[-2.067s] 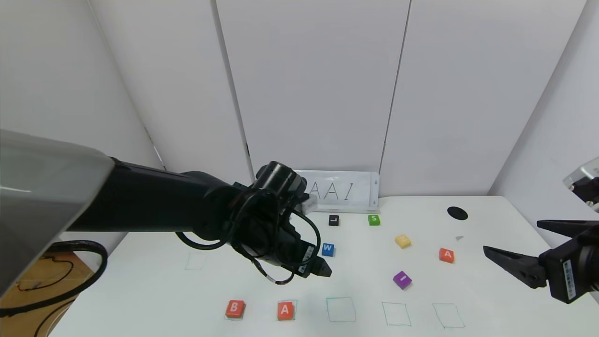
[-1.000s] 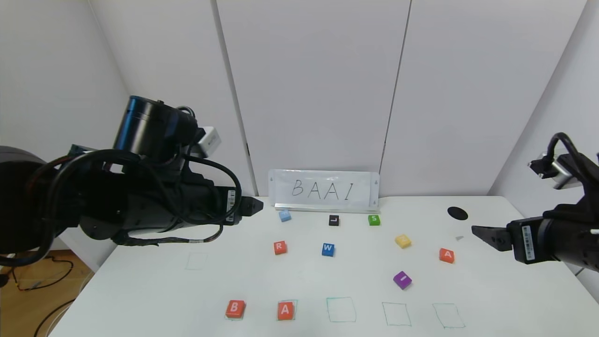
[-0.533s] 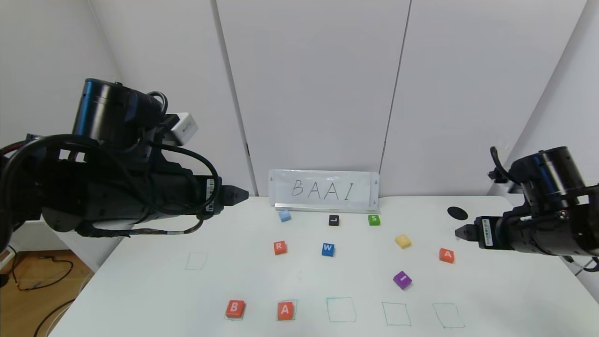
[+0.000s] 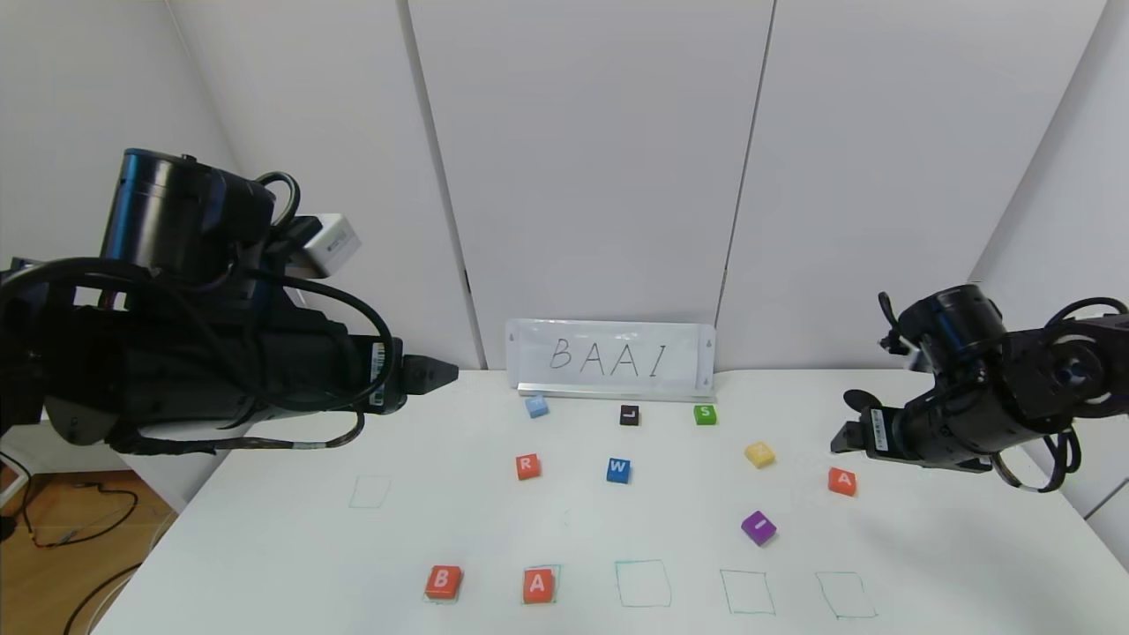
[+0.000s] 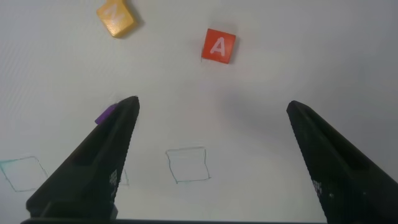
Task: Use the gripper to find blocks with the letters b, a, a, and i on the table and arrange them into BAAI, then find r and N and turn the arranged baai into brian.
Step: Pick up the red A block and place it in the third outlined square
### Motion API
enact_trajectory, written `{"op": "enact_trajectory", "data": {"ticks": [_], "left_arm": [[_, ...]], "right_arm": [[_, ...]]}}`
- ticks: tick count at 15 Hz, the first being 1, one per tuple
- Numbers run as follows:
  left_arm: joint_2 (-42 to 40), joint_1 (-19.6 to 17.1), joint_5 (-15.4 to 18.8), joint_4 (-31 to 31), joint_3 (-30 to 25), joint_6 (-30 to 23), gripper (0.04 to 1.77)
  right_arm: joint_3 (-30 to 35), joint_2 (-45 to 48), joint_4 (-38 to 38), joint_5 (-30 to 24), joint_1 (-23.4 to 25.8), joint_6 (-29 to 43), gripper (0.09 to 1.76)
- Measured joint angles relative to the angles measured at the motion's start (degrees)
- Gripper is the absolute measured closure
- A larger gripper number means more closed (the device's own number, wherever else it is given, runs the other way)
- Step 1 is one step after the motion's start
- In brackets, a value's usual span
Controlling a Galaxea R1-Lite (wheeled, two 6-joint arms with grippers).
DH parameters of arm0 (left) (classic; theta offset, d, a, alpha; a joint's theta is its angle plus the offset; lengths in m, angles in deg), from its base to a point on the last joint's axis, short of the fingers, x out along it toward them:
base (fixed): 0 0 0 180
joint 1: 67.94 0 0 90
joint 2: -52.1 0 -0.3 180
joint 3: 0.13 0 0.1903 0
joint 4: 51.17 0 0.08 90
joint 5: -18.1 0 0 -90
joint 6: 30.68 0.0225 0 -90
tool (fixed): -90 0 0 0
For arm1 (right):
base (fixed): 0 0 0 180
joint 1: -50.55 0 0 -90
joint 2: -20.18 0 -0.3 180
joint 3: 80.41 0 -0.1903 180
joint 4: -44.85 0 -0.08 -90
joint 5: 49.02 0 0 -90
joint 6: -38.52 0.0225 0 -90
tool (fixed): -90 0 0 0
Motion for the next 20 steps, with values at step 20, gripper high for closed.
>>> {"op": "enact_trajectory", "data": {"ticks": [20], "left_arm": [[-0.3,0.4,-0.1,0.5,-0.8,1.3,0.09]], "right_arm": [[-6.2,-18.3,6.2,-0.2,2.0,4.7,0.14]]}}
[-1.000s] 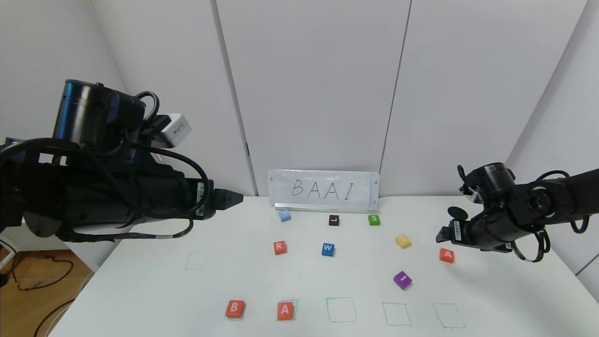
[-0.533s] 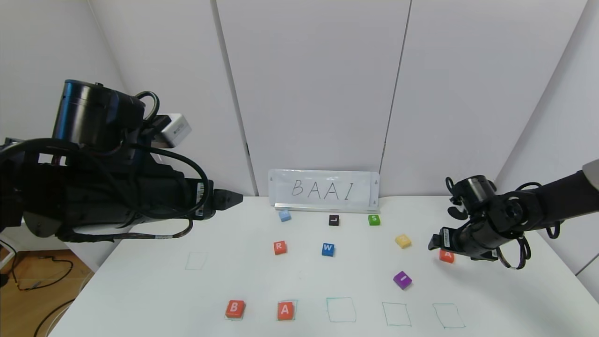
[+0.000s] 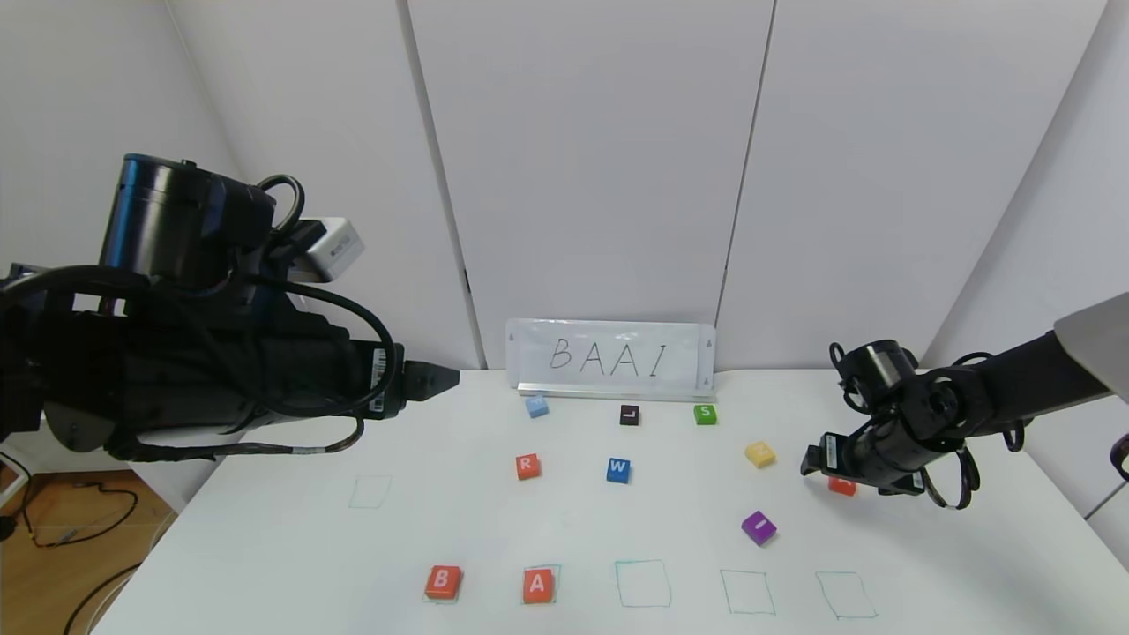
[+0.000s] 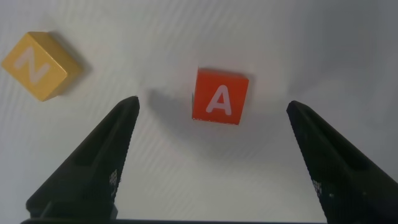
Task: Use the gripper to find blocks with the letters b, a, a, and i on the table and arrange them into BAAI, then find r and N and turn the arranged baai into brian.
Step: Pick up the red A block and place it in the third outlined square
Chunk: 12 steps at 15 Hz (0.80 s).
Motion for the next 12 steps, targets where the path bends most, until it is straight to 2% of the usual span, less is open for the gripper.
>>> {"op": "enact_trajectory", "data": {"ticks": [8,9,12], "left_arm": [[0.1,0.1,0.0,0.1,-0.1,0.0,0.09],[0.1,0.1,0.0,0.1,-0.1,0.0,0.09],[0.2,0.2,0.0,0.0,-0.2,0.0,0.09]], "right_arm": [[-0.2,-0.9,0.0,0.0,0.0,0.0,0.14],[-0.2,-1.1,0.0,0.0,0.0,0.0,0.19],[-0.2,-1.4,0.0,0.0,-0.1,0.1,0.69]]}}
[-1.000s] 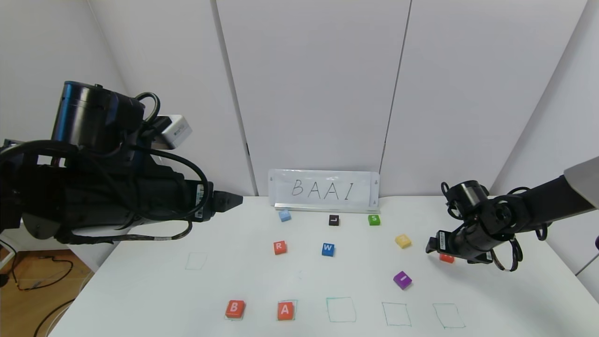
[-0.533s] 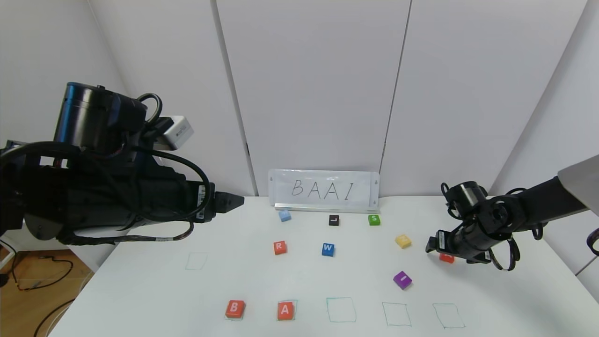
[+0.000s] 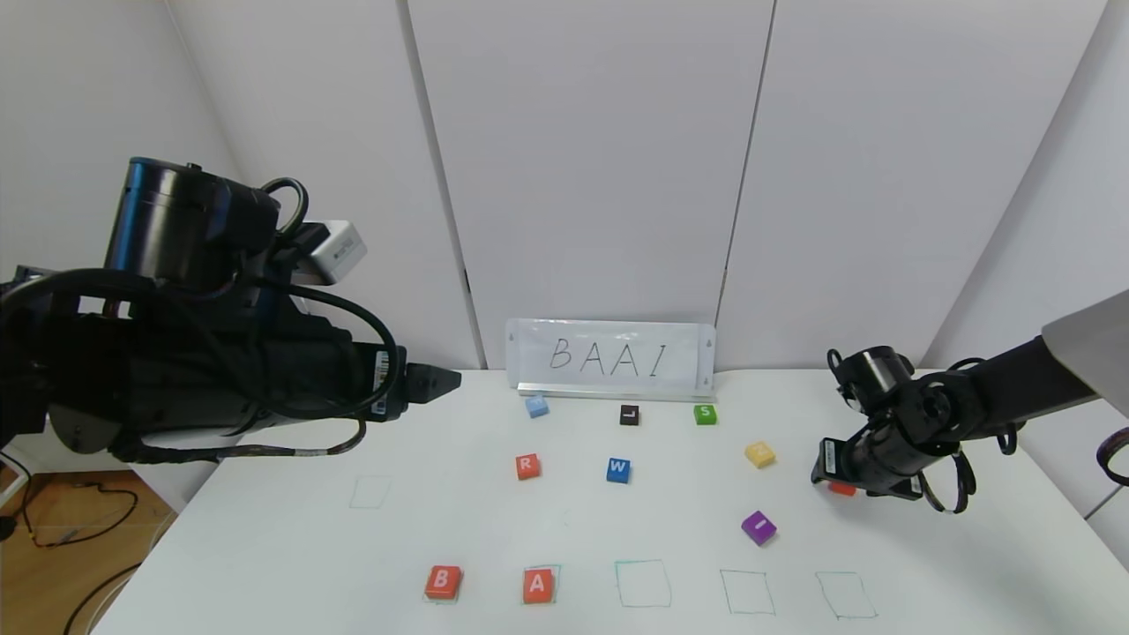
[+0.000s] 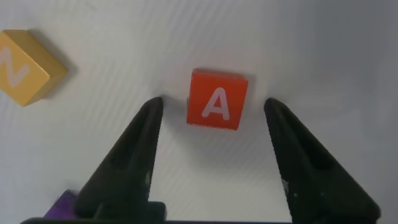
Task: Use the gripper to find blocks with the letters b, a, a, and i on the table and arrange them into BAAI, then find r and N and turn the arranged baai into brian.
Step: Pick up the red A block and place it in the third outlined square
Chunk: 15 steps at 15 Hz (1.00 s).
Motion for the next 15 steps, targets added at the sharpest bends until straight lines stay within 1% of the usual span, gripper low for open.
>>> {"op": "enact_trajectory", "data": {"ticks": [2,3,5,15], "left_arm": [[0.1,0.0,0.0,0.0,0.0,0.0,0.09],[0.1,0.1,0.0,0.0,-0.1,0.0,0.09],[0.3,0.4,0.0,0.0,-0.2,0.1,0.09],[0.5,0.9,-0.1,0.1,-0.7,0.2,0.09]], "right_arm": [[0.0,0.0,0.0,0.0,0.0,0.0,0.93],[0.1,0.0,0.0,0.0,0.0,0.0,1.03],[0.1,0.0,0.0,0.0,0.0,0.0,1.31],[0.8,1.2,-0.2,0.5,-0.3,-0.1,1.31]]}}
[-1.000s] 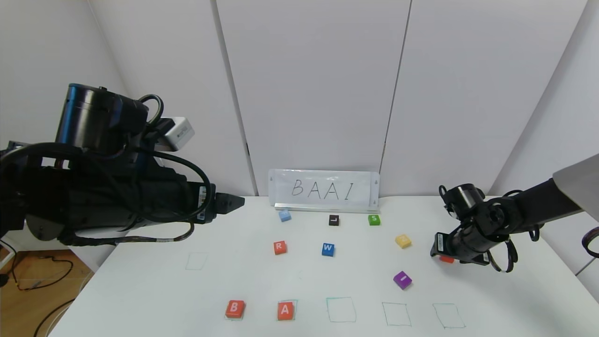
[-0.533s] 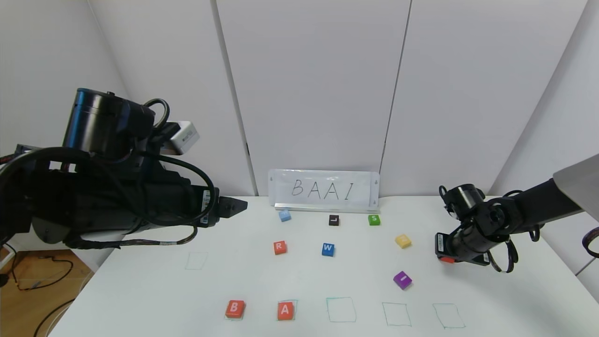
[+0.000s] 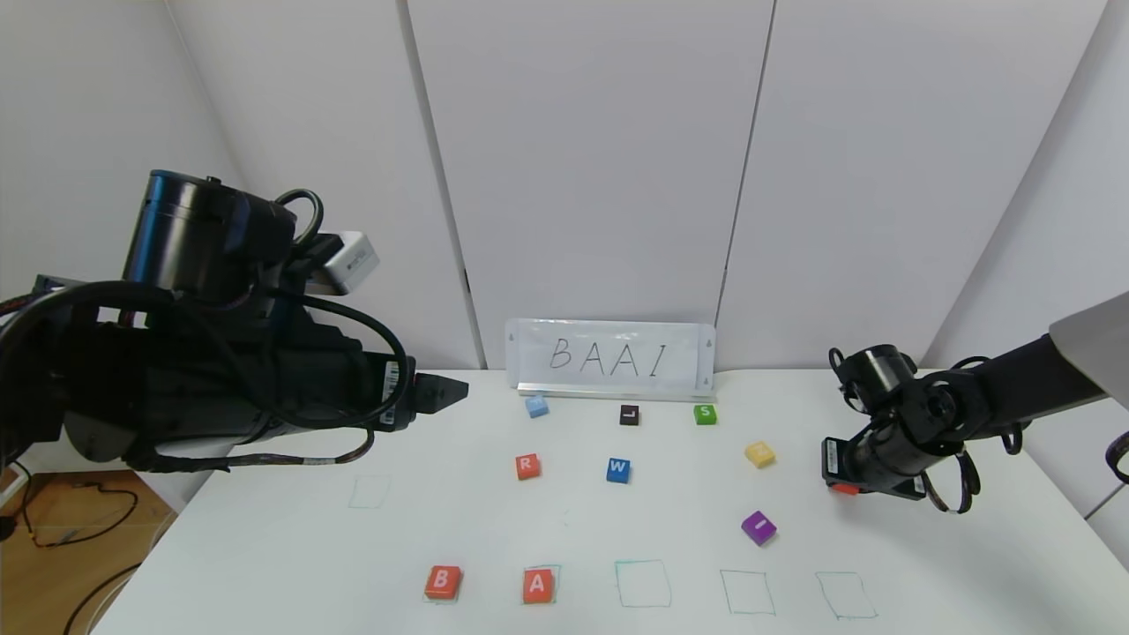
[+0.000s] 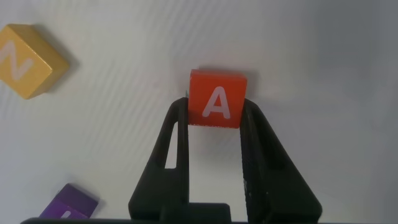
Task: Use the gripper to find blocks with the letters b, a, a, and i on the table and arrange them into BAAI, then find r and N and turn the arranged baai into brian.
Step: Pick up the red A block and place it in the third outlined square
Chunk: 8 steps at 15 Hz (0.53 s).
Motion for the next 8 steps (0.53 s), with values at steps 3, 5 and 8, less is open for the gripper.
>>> {"op": "enact_trajectory", "data": {"ticks": [3,5,8], "left_arm": [[-0.1,0.0,0.0,0.0,0.0,0.1,0.09],[-0.2,0.3,-0.1,0.0,0.0,0.1,0.09],[-0.4,1.4,-0.4,0.0,-0.6,0.1,0.09]], "right_arm": [[1.2,2.1,-0.6,0.2,-1.9,0.2,1.31],[2.3,4.4,-1.9,0.3,-3.9,1.0,1.31],[3.2,8.0,-5.4,0.9,-9.2,4.2,1.31]]}}
